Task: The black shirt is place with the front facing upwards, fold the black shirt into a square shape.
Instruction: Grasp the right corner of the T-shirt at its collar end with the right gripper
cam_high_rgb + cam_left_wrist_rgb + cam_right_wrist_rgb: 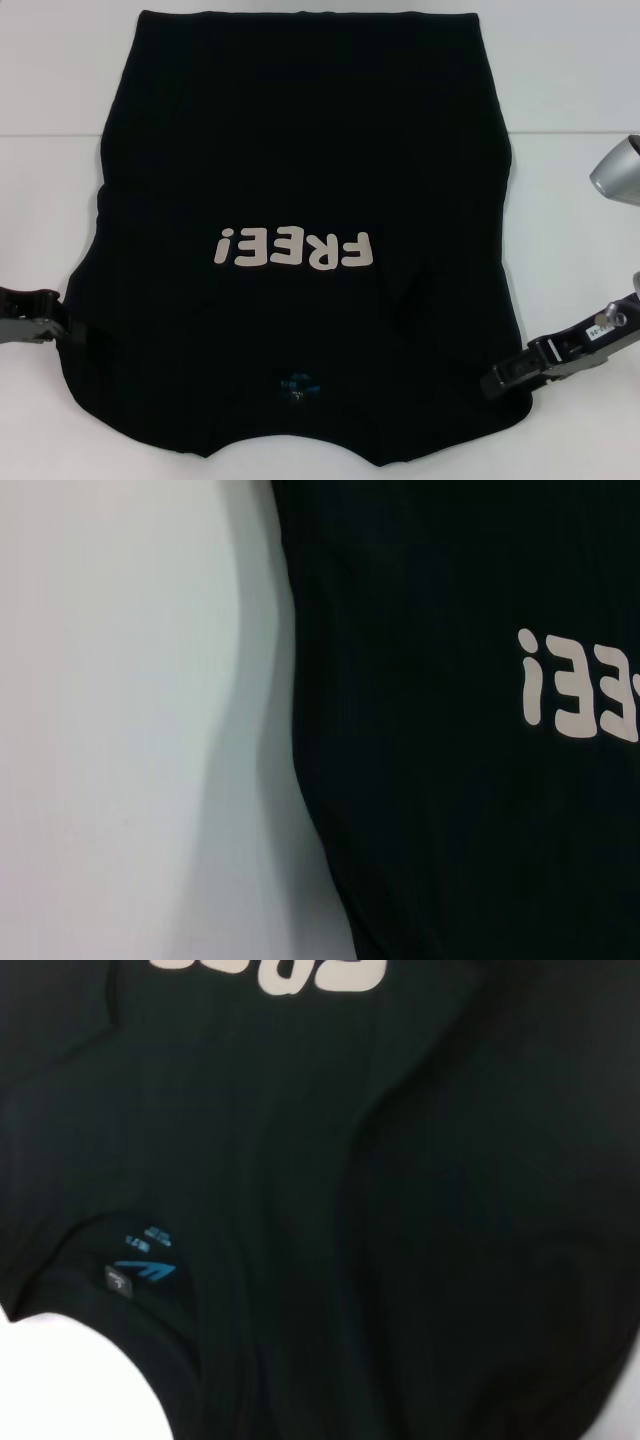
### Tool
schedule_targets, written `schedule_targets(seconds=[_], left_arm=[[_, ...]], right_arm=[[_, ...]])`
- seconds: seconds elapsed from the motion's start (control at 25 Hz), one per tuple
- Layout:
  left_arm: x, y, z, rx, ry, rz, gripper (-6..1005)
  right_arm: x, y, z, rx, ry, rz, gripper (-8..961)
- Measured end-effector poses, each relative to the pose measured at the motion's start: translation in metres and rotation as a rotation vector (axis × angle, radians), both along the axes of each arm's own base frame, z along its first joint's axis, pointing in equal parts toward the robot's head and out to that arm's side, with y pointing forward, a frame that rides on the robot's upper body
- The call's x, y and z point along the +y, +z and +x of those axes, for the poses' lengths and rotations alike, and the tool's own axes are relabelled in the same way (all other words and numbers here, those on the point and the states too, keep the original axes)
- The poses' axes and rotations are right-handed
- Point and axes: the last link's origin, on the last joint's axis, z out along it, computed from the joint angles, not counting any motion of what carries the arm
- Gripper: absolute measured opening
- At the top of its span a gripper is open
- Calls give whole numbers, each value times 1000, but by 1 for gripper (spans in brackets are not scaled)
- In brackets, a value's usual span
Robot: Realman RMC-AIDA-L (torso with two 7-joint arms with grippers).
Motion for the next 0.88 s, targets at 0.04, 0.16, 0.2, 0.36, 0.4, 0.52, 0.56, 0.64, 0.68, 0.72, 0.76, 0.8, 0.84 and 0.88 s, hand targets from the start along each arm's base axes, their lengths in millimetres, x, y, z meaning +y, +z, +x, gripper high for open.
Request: schedule_targets(seconds=[0.04,0.16,0.2,0.36,0.4,0.52,0.56,0.64,0.68,0.72,0.76,0.8,0.84,0.88], left_arm=[[0,0,0,0,0,0,8],[0,0,0,-1,0,-2,8],[0,0,0,-1,0,-2,8],[0,0,0,-1,0,-2,7],[0,0,0,-1,-1,-2,7],[0,0,0,-2,-1,-2,7],[0,0,0,-2,-1,-2,7],[0,0,1,-3,-2,-3,7],[0,0,1,-3,-2,-3,7],[0,0,1,-3,-2,-3,7],[0,0,1,-3,-3,-3,7],[1,0,2,-4,-4,-3,7],[1,0,2,-4,-5,-3,7],[1,0,2,-4,-6,-3,7]], right_arm=[[0,2,1,-1,-4,4,850],[1,5,4,-1,-14,16,850],[1,5,5,-1,-15,18,850],[0,1,2,3,-11,10,851],[0,0,1,4,-9,7,848],[0,-3,-1,4,-4,1,840],[0,-3,-2,5,-3,-1,837],[0,-3,-2,4,-2,-3,831],[0,-3,-2,4,-1,-4,829],[0,-3,-3,3,0,-4,826],[0,-4,-3,1,1,-5,823],[0,-4,-3,-3,4,-8,820],[1,-4,-3,-13,8,-11,818],[1,-5,-4,-25,15,-17,815]])
